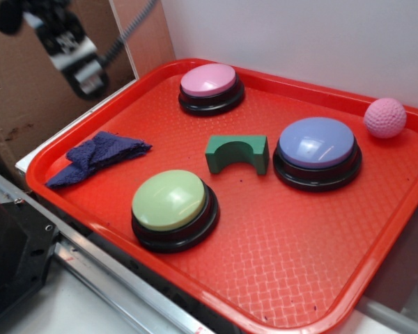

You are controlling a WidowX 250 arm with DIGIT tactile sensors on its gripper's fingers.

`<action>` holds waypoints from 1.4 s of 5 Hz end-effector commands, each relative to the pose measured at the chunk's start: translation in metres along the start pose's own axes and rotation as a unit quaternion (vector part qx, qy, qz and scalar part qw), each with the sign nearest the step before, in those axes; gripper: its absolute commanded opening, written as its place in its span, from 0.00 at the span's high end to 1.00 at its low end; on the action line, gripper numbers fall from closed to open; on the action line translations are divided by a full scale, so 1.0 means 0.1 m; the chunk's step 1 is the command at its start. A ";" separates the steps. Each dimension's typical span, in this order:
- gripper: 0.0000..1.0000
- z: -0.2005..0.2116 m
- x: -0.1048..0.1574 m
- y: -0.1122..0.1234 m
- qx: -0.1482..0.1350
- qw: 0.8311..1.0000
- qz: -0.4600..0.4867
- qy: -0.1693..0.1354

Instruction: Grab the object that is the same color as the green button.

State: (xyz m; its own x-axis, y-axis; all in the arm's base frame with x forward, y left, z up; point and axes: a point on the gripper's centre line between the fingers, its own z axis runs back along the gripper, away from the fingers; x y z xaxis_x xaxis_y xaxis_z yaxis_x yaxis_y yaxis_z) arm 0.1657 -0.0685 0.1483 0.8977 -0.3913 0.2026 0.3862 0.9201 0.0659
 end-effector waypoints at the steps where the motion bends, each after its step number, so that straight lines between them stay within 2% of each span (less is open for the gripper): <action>1: 0.00 -0.57 0.48 -0.09 -0.011 0.996 -0.081 -0.046; 2: 0.00 -0.79 0.64 -0.12 -0.013 0.993 -0.110 -0.050; 5: 0.00 -1.21 0.86 -0.02 -0.035 0.992 -0.106 -0.053; 6: 0.00 -1.32 0.90 -0.01 -0.038 0.993 -0.107 -0.043; 7: 0.00 -1.49 0.92 -0.02 -0.030 0.994 -0.100 -0.020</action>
State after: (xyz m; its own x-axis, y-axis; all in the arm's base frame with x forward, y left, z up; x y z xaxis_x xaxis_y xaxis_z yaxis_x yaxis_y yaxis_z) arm 0.2717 -0.1010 0.0103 0.8066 -0.5611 0.1859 0.5659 0.8239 0.0314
